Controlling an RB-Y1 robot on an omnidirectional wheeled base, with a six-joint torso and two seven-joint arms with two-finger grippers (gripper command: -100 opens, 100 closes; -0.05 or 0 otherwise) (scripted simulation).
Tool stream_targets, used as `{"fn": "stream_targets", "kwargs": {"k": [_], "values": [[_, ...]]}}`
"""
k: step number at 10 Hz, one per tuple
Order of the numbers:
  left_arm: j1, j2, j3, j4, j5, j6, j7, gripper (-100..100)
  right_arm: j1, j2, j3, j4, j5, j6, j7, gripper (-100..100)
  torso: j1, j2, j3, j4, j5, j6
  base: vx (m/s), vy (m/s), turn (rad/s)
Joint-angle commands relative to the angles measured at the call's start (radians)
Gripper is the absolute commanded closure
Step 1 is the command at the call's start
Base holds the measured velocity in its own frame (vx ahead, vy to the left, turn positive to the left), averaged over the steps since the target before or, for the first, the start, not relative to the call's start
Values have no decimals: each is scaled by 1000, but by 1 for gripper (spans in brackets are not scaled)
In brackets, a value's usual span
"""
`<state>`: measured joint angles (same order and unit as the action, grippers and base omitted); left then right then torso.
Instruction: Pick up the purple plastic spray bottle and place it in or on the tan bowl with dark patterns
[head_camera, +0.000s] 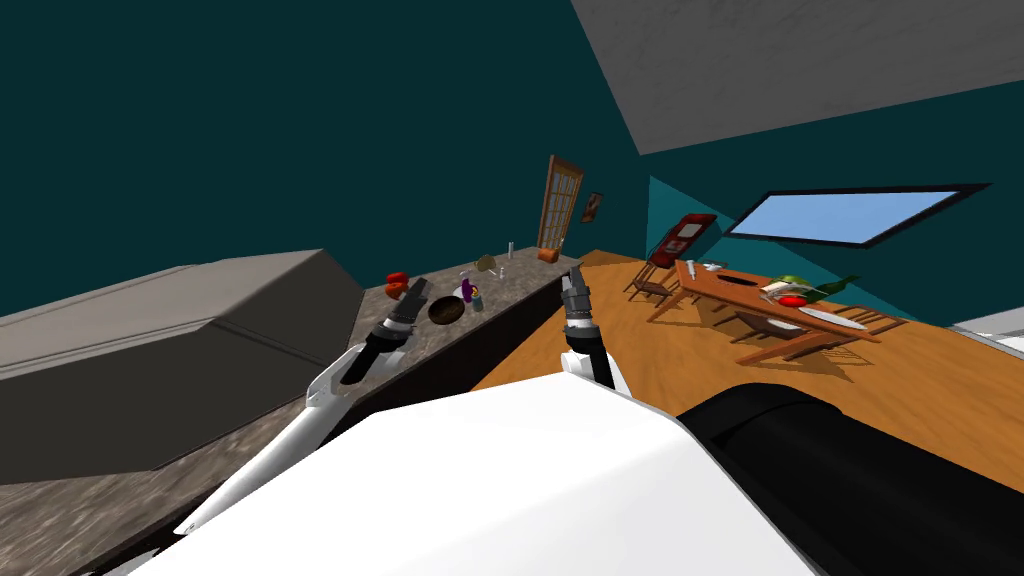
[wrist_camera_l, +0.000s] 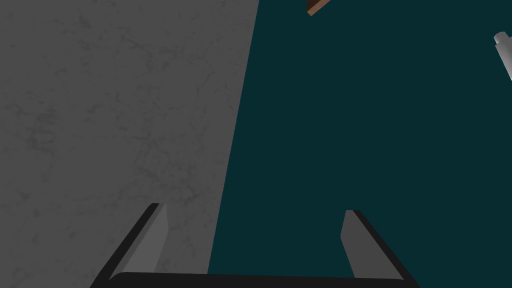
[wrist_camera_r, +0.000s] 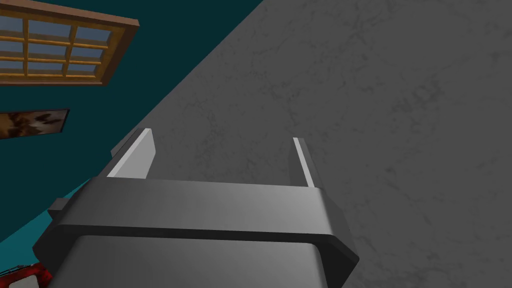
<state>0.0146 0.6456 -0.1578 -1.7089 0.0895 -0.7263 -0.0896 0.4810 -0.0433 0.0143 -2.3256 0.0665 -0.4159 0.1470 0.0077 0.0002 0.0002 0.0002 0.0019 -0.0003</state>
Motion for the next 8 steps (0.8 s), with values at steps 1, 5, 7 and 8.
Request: {"fn": "stream_targets", "kwargs": {"k": [1, 5, 7, 8], "values": [[-16, 23, -9, 35, 1, -6, -7, -100, 0, 0, 0, 0, 0, 0, 0, 0, 0, 0, 0, 0, 0, 0, -37, 79, -138], [-77, 102, -50, 133, 3, -27, -35, -100, 0, 0, 0, 0, 0, 0, 0, 0, -2, -2, -1, -1, 0, 0, -36, 65, -191], [-105, 140, -72, 182, 4, -36, -51, -100, 0, 0, 0, 0, 0, 0, 0, 0, -2, -2, -1, 0, 0, 0, -41, 60, -195], [-132, 176, -96, 216, 6, -43, -67, -100, 0, 0, 0, 0, 0, 0, 0, 0, -2, -2, -1, 0, 0, -1, -38, 58, -239]]}}
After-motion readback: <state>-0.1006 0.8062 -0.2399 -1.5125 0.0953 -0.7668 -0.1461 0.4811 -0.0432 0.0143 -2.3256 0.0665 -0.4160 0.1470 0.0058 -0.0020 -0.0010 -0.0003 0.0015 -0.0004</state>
